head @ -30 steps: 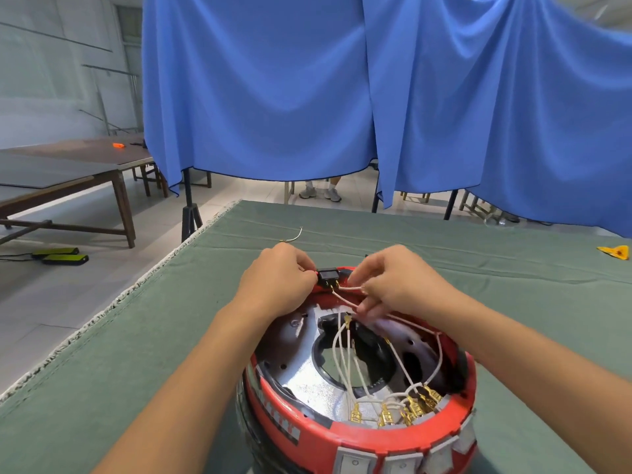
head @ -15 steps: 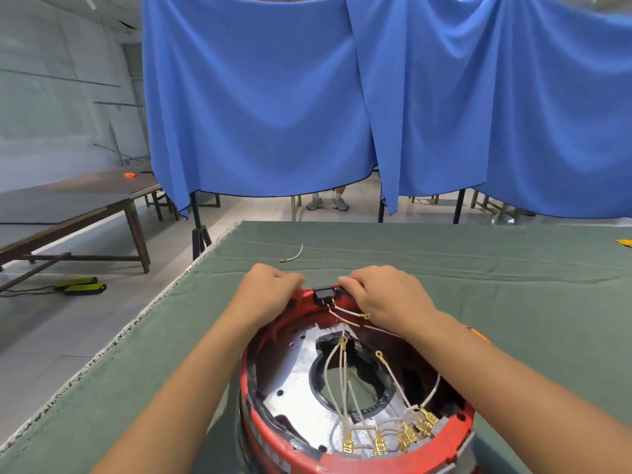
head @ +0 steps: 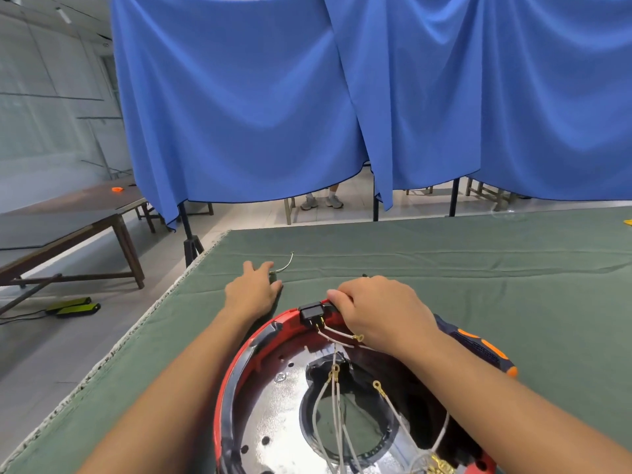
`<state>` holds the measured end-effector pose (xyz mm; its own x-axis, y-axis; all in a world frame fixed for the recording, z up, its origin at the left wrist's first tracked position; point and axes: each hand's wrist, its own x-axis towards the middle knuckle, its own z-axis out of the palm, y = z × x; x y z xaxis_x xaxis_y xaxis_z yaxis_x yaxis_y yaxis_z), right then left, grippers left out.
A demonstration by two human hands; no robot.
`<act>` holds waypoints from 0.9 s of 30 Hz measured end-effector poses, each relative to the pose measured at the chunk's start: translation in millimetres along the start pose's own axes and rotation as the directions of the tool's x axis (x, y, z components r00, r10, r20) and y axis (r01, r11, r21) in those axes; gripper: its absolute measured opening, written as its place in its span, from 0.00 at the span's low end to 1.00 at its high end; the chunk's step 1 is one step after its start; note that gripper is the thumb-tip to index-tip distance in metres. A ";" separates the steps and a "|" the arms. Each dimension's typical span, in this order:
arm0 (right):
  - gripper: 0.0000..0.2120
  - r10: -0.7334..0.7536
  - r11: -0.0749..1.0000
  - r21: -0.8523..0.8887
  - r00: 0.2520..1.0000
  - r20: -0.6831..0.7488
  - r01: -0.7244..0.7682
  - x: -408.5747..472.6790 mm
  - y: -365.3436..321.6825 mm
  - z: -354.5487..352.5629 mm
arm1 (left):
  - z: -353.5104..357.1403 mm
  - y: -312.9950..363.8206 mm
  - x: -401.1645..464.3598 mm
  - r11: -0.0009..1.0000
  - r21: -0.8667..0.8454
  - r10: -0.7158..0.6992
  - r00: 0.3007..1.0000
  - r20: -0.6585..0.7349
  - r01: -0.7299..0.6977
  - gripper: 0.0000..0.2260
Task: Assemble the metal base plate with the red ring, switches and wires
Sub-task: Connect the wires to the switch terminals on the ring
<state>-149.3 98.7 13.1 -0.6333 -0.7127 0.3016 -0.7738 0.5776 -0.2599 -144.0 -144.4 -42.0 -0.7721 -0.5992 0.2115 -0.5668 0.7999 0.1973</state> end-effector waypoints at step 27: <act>0.17 -0.060 0.994 0.057 0.908 -0.414 0.092 -9.7 -10.8 -13.9 | -114.0 29.7 -120.0 0.522 -0.849 0.024 0.996 -0.085 -0.085 0.06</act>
<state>-134.9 104.9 25.8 -0.5335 -0.5173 0.6691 -0.8267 0.4862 -0.2832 -35.5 -52.5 47.6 -0.7585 -0.5803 0.2964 0.0135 0.4408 0.8975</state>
